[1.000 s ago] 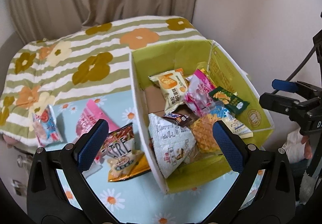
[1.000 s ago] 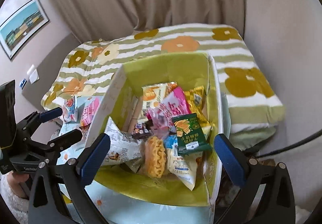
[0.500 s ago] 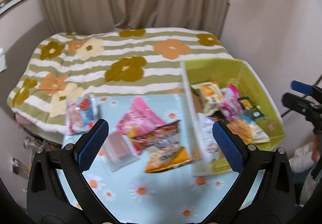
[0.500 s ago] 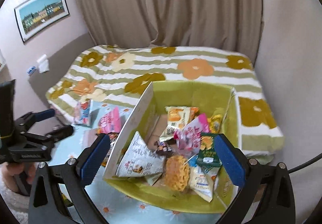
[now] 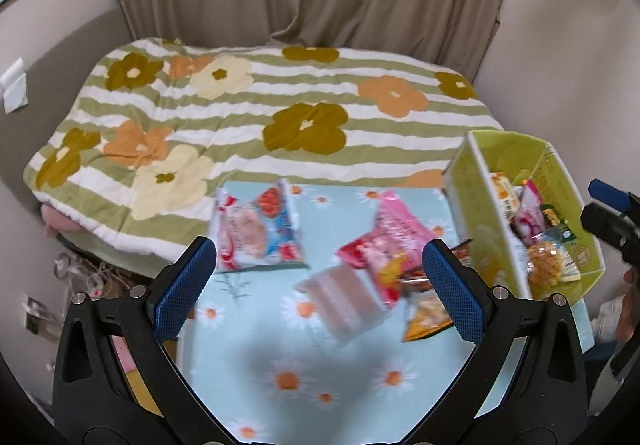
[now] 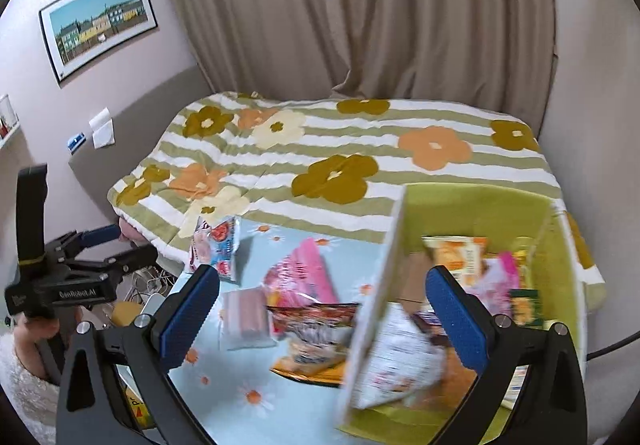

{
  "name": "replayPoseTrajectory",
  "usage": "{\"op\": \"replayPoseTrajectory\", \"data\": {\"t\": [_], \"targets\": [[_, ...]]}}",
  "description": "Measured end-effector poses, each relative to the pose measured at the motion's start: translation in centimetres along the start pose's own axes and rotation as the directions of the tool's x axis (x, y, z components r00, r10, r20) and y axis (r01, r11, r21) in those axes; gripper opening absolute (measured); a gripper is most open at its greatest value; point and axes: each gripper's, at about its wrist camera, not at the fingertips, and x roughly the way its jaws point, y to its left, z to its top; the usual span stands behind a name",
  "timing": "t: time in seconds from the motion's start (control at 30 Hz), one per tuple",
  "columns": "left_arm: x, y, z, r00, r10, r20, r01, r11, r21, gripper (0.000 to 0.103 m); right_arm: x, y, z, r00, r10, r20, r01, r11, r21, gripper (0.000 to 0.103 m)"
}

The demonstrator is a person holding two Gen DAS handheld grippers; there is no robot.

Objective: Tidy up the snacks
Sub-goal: 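Withdraw both tools from the box back toward the remaining snacks, then grasp the shrimp flake bag with the left tool while the right tool grasps the pink wafer pack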

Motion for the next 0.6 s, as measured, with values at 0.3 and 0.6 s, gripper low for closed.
{"op": "replayPoseTrajectory", "data": {"t": [0.3,0.6], "targets": [[4.3,7.4,0.9,0.994,-0.061,-0.089,0.063,0.998,0.021,0.102,6.6,6.6,-1.3,0.997,0.004,-0.076,-0.002,0.999,0.034,0.103],[12.1,10.4,1.4,0.955,-0.201,-0.216,0.205,0.979,-0.002,0.102,12.0,10.3,-4.1,0.989,-0.019,-0.149,0.03,0.997,0.072,0.103]]}}
